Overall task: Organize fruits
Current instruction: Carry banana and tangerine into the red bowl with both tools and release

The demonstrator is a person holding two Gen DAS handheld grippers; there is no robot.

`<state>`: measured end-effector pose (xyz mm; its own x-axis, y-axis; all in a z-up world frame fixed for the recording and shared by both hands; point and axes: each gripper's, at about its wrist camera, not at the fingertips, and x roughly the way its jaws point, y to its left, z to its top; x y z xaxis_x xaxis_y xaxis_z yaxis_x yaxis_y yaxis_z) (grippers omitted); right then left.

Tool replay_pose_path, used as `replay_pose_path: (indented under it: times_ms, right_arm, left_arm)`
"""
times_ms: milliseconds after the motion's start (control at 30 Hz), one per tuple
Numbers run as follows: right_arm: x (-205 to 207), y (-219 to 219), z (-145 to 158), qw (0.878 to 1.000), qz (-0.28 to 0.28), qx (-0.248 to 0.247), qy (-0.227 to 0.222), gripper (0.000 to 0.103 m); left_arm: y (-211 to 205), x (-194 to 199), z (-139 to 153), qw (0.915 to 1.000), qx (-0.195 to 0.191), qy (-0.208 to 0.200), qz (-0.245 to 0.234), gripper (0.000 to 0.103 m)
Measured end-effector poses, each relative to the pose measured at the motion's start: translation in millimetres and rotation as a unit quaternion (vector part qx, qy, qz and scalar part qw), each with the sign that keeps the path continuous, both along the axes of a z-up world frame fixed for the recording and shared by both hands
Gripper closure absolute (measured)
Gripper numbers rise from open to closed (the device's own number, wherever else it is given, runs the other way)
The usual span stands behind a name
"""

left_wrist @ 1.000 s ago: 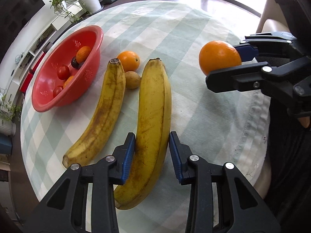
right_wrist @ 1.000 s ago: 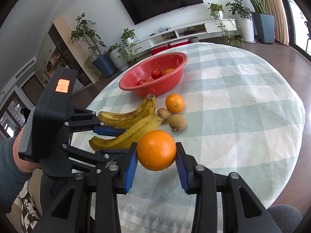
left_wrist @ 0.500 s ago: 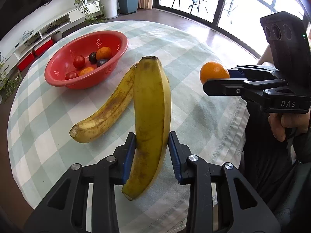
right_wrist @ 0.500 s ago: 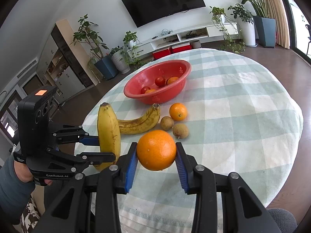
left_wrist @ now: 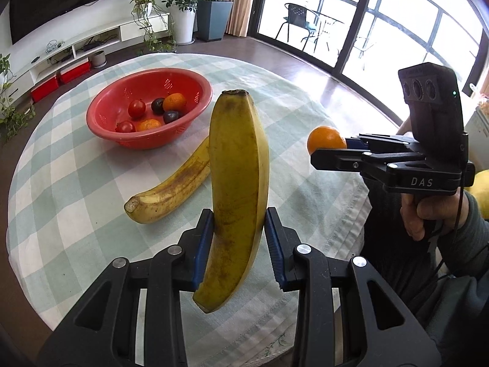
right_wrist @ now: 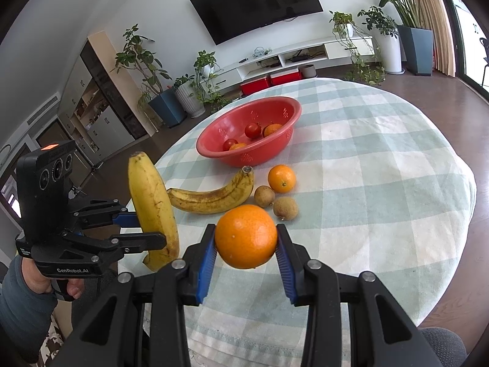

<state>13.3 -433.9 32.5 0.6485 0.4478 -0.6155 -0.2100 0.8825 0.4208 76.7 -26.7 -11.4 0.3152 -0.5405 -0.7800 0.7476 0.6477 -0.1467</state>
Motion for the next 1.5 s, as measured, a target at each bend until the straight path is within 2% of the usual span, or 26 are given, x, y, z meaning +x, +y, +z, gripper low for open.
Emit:
replay_pose_path:
  times_ms: [200,367,533,767,867,1067,1200,1300,1500]
  right_arm:
    - [3.7,2.5,14.4,1.000,0.009,-0.004,-0.011,0.063]
    - [17.5,4.3,34.6,0.999,0.019,-0.005,-0.025,0.063]
    - [51.5,5.8,60.3,0.999,0.026,-0.016,-0.045,0.063]
    - [131.8,7.5,78.6,0.999,0.036,-0.014,-0.030,0.063]
    - [163.4,13.8,75.6,0.999,0.045,-0.016,-0.013,0.063]
    - [212.6,24.3,43.2,0.998,0.051,-0.015,0.045,0.063]
    - [228.6,31.2,20.5,0.996,0.053,-0.032,0.069,0.063]
    - [237.0,32.8,4.9,0.994,0.050,-0.039,0.084,0.063]
    - [240.0,39.1,-11.2,0.992,0.048,-0.076,0.089,0.063]
  left_arm:
    - [8.0,8.1,20.1,0.9994,-0.034,0.001,0.008,0.072]
    - [13.8,32.5,43.3,0.9977,-0.064,0.001,0.022,0.072]
    - [22.1,79.8,66.7,0.9933,-0.103,0.019,0.048,0.072]
    - [19.1,166.3,84.6,0.9834,-0.145,0.076,0.077,0.072]
    - [14.6,198.7,77.6,0.9780,-0.155,0.109,0.088,0.072]
    - [4.1,233.3,42.5,0.9722,-0.145,0.151,0.105,0.072]
    - [-1.8,245.8,30.9,0.9713,-0.136,0.158,0.115,0.072]
    - [-11.1,249.8,20.8,0.9739,-0.117,0.155,0.117,0.072]
    - [-24.8,256.7,-3.2,0.9741,-0.092,0.163,0.127,0.072]
